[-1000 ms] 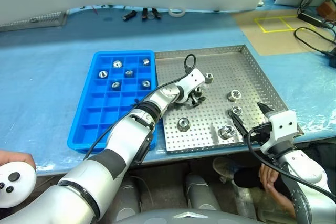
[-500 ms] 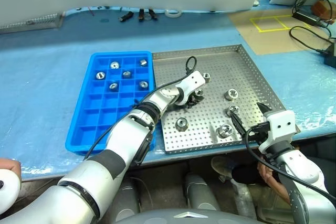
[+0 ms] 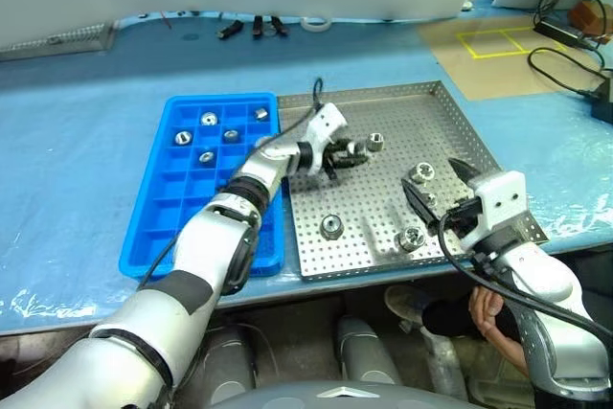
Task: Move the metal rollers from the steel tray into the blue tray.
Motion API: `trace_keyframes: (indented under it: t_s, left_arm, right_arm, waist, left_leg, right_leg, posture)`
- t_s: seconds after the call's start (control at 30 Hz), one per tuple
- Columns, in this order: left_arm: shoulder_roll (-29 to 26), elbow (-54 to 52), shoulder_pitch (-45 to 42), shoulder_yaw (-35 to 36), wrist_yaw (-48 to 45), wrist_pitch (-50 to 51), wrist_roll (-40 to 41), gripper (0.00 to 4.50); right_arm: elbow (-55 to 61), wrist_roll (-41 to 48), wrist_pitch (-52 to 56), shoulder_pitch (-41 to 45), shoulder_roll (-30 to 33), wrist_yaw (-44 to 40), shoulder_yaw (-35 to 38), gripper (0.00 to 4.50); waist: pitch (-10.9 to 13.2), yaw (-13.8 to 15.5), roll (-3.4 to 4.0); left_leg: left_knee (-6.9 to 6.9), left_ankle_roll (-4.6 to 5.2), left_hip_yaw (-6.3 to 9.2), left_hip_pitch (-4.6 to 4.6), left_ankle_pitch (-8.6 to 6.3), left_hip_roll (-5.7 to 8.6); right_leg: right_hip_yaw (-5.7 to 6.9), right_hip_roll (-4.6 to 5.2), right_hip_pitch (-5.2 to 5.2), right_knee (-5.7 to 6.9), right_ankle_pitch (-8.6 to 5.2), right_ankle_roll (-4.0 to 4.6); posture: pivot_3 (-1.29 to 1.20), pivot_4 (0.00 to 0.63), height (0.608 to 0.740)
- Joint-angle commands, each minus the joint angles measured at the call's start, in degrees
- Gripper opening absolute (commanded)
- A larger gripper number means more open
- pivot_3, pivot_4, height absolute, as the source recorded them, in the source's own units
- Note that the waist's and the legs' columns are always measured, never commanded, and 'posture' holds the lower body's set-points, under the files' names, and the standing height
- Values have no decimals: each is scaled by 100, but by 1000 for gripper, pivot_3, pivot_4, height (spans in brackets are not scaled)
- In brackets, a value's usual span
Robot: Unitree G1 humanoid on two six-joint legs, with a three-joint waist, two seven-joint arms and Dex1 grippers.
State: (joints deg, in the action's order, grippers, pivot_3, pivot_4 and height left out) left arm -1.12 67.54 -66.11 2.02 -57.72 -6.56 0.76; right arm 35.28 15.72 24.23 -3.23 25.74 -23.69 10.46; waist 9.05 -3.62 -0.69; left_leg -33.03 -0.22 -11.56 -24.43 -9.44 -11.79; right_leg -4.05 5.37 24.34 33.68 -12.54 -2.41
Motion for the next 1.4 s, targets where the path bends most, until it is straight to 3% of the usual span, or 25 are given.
trace_keyframes:
  t_s: [0.03,0.23,0.37,0.47,0.63,0.87,1.0,1.4]
  left_arm:
    - [-442,-1217,288,199,-549,279,534,1701]
    - [-1345,-4465,2170,46,-637,1745,1045,1701]
    - [-1788,-6214,3183,272,-97,2580,1336,1701]
    - [-1992,-6943,3690,437,387,2828,1386,1701]
    - [-2105,-7932,4597,716,1149,3038,1467,1701]
    - [-2173,-8824,5746,784,1816,3187,1514,1701]
    - [-2167,-8748,6035,946,2336,2938,1303,1701]
    - [-1719,-6898,4517,371,3429,2349,630,1701]
  right_arm:
    - [-207,262,69,664,119,-334,-224,4500]
    - [-1115,328,-54,1816,190,-1108,-881,4500]
    - [-1594,385,-165,2364,83,-1555,-1222,4500]
    - [-1963,391,-279,2626,-11,-1844,-1398,4500]
    - [-2482,416,-398,3039,-225,-2302,-1703,4500]
    - [-2863,450,-396,3417,-358,-2596,-1745,4500]
    - [-2849,481,-333,3515,-432,-2643,-1773,4500]
    - [-2830,372,-360,3426,-500,-2530,-1763,4500]
  waist:
    - [0,21,0]
    - [1,336,5]
    - [4,648,8]
    - [5,919,8]
    - [5,1092,8]
    - [5,1264,8]
    - [5,1310,9]
    - [5,1462,8]
  left_leg:
    - [2,-1,0,4,1,-2]
    - [28,3,-1,27,21,-8]
    - [34,-2,9,8,24,-19]
    - [37,-25,41,-8,38,-22]
    - [39,-61,63,-5,38,-21]
    - [43,-112,157,-21,75,-29]
    - [83,-141,176,-22,120,-52]
    - [72,-178,204,-34,153,-53]
  right_leg:
    - [0,-2,-1,2,0,1]
    - [9,-7,-5,17,-1,14]
    - [60,-3,-5,22,-8,27]
    - [99,-2,-6,26,-14,37]
    - [118,-1,-15,36,-17,41]
    - [185,-8,-8,108,-45,85]
    - [229,-22,-8,112,-59,110]
    - [244,-28,-8,126,-47,93]
  posture:
    - [-275,150,740]
    - [-74,150,740]
    - [47,150,740]
    - [142,150,740]
    - [252,150,740]
    - [331,150,740]
    - [342,150,740]
    - [298,150,740]
